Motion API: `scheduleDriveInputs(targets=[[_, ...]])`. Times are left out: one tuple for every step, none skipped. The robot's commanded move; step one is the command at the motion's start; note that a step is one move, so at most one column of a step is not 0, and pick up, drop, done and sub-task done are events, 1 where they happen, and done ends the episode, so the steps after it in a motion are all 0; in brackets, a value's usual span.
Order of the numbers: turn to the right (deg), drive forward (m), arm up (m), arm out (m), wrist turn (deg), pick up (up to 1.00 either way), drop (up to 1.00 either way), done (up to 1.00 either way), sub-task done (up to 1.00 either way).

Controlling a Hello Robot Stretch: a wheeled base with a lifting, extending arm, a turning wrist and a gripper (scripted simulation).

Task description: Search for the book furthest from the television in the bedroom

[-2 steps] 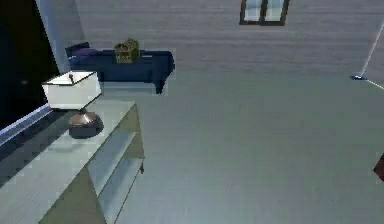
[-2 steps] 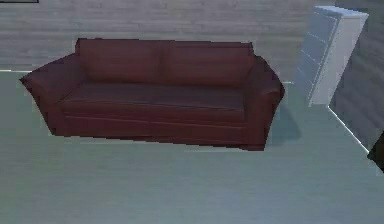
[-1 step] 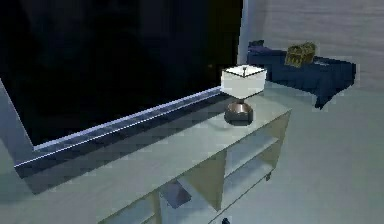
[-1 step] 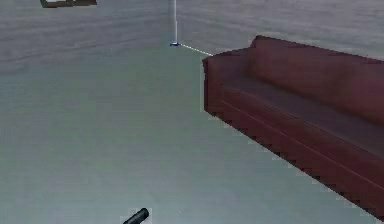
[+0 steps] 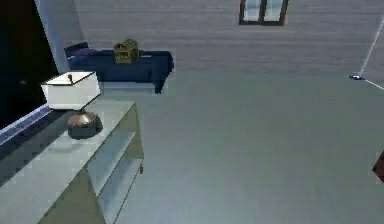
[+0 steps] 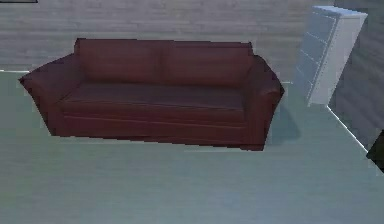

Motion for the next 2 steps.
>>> scheduleDriveInputs(targets=[[45.0,0.0,0.0,0.0,0.0,0.0,0.0,0.0,0.0],[18.0,0.0,0.0,0.0,0.0,0.0,0.0,0.0,0.0]])
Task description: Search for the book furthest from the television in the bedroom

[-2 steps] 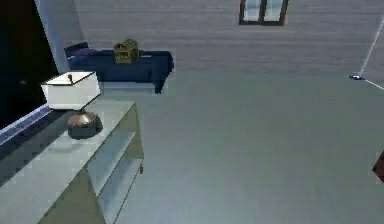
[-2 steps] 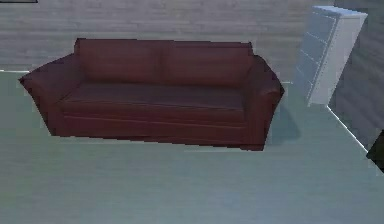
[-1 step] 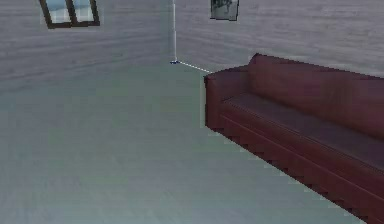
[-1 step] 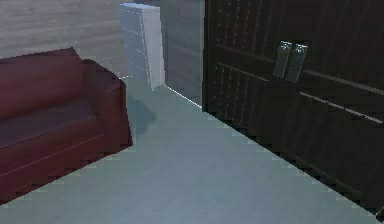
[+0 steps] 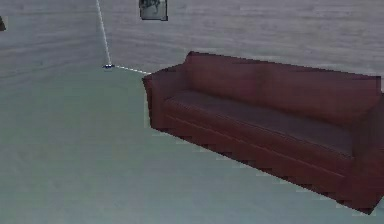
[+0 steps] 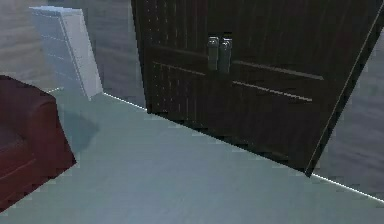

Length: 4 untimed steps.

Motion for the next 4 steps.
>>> scheduleDriveInputs(targets=[[0.0,0.95,0.0,0.0,0.0,0.0,0.0,0.0,0.0],[45.0,0.0,0.0,0.0,0.0,0.0,0.0,0.0,0.0],[6.0,0.0,0.0,0.0,0.0,0.0,0.0,0.0,0.0],[0.0,0.05,0.0,0.0,0.0,0.0,0.0,0.0,0.0]])
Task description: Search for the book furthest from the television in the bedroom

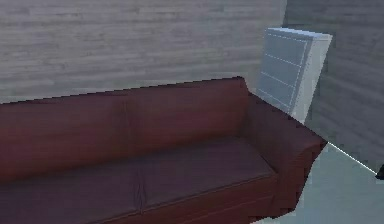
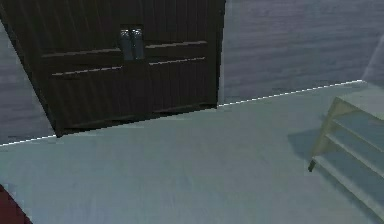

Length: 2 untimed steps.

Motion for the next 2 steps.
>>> scheduleDriveInputs(targets=[[-45.0,0.0,0.0,0.0,0.0,0.0,0.0,0.0,0.0],[-45.0,0.0,0.0,0.0,0.0,0.0,0.0,0.0,0.0]])
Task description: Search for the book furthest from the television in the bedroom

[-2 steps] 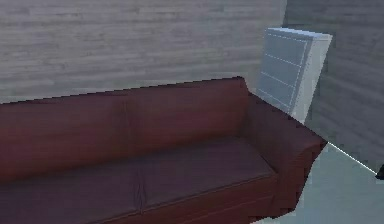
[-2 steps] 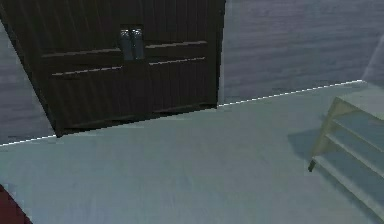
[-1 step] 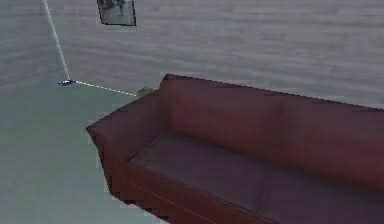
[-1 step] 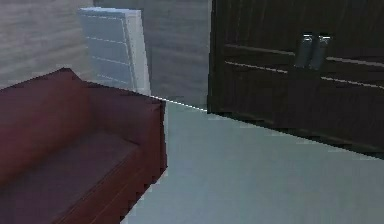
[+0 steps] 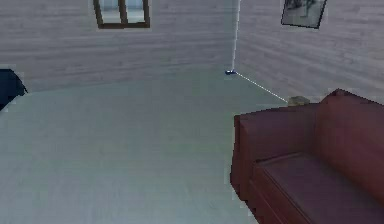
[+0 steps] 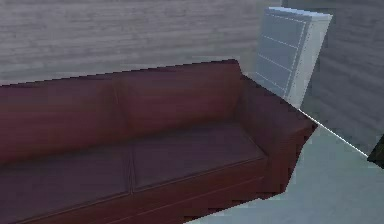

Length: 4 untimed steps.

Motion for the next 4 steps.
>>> scheduleDriveInputs(targets=[[-18.0,0.0,0.0,0.0,0.0,0.0,0.0,0.0,0.0],[0.0,0.65,0.0,0.0,0.0,0.0,0.0,0.0,0.0],[-24.0,0.0,0.0,0.0,0.0,0.0,0.0,0.0,0.0],[0.0,1.0,0.0,0.0,0.0,0.0,0.0,0.0,0.0]])
